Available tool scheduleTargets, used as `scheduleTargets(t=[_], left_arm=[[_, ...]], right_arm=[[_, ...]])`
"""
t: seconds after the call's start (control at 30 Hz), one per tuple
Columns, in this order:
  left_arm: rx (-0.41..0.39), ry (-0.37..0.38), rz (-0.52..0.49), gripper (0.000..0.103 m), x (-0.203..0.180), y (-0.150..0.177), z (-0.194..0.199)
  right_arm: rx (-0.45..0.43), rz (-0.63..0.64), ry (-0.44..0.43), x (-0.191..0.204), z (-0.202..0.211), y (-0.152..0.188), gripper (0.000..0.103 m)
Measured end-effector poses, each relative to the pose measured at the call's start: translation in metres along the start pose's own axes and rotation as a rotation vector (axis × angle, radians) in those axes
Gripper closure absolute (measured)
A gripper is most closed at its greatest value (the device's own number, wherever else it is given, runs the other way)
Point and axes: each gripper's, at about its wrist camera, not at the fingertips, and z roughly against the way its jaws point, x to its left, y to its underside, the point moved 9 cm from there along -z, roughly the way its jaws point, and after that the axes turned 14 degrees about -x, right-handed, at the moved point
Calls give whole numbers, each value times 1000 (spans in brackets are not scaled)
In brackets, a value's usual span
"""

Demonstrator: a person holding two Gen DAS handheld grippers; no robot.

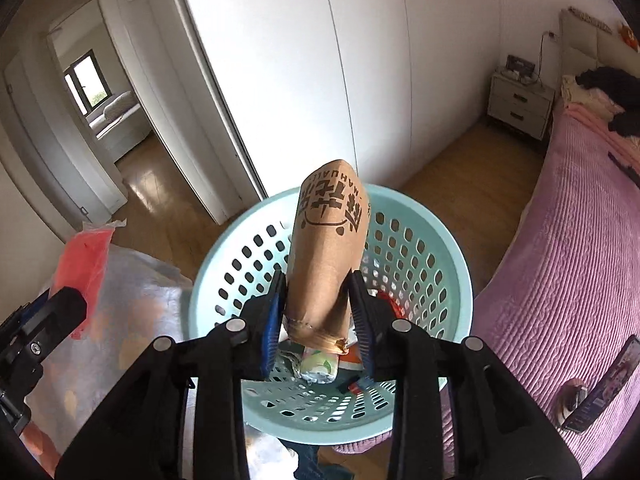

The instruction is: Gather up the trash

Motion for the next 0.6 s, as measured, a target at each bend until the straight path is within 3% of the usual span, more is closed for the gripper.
scheduleTargets(t=[0.07, 0.13, 0.17, 0.2, 0.23, 0.4, 0.6], left_arm=[[21, 13, 1, 64, -4, 3, -16], [39, 21, 9, 63, -7, 4, -33], [46, 27, 14, 55, -9, 5, -41], [49, 34, 20, 37, -9, 6, -47], [48, 33, 25, 31, -9, 8, -51], [52, 22, 36, 29, -1, 17, -52], [13, -45, 35, 22, 15, 19, -34]], right_arm=[[-2, -20, 4, -10, -3, 2, 64], [-4, -33, 14, -19, -3, 3, 48], [-8, -41, 17, -23, -2, 3, 44], [-10, -45, 17, -26, -1, 3, 44], [-9, -47, 14, -28, -1, 4, 44], [-6, -44, -5, -35, 5, 8, 44], [12, 0, -32, -18, 11, 18, 44]])
